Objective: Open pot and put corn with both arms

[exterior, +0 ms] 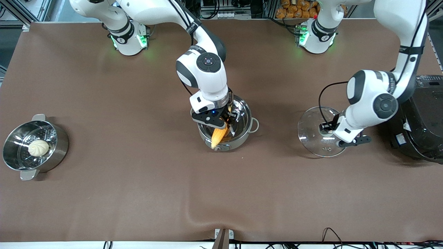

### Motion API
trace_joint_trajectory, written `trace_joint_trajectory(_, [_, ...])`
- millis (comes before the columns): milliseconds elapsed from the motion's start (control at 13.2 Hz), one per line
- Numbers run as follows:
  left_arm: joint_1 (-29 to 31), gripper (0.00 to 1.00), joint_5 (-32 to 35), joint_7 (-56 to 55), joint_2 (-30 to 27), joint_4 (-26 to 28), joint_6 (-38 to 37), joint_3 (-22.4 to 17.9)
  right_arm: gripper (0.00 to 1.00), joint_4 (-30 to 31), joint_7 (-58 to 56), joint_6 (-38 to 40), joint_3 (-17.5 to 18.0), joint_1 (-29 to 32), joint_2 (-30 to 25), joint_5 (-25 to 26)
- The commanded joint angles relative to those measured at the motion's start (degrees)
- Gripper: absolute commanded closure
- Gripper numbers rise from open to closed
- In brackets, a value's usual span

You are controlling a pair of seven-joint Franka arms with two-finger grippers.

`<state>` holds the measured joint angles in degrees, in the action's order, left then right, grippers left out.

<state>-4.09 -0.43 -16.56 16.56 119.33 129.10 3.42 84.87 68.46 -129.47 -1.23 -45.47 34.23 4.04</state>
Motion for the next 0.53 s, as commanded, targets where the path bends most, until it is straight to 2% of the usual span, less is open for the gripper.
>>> trace_joint_trajectory(0, [0.14, 1.00, 1.39, 0.65, -2.24, 3.45, 3.34, 0.45, 0.00, 0.03, 0.45, 2.98, 0.52, 0.29, -1.88, 1.06])
trace_joint_trajectory(152, [0.05, 1.00, 1.39, 0.65, -0.66, 3.54, 3.61, 0.45, 0.00, 0.12, -1.03, 10.07, 0.52, 1.77, -5.73, 1.06])
trace_joint_trajectory(456, [0.14, 1.00, 1.39, 0.65, 1.89, 3.63, 5.71, 0.45, 0.00, 0.21, -16.90, 24.59, 0.61, 10.81, -15.40, 0.27])
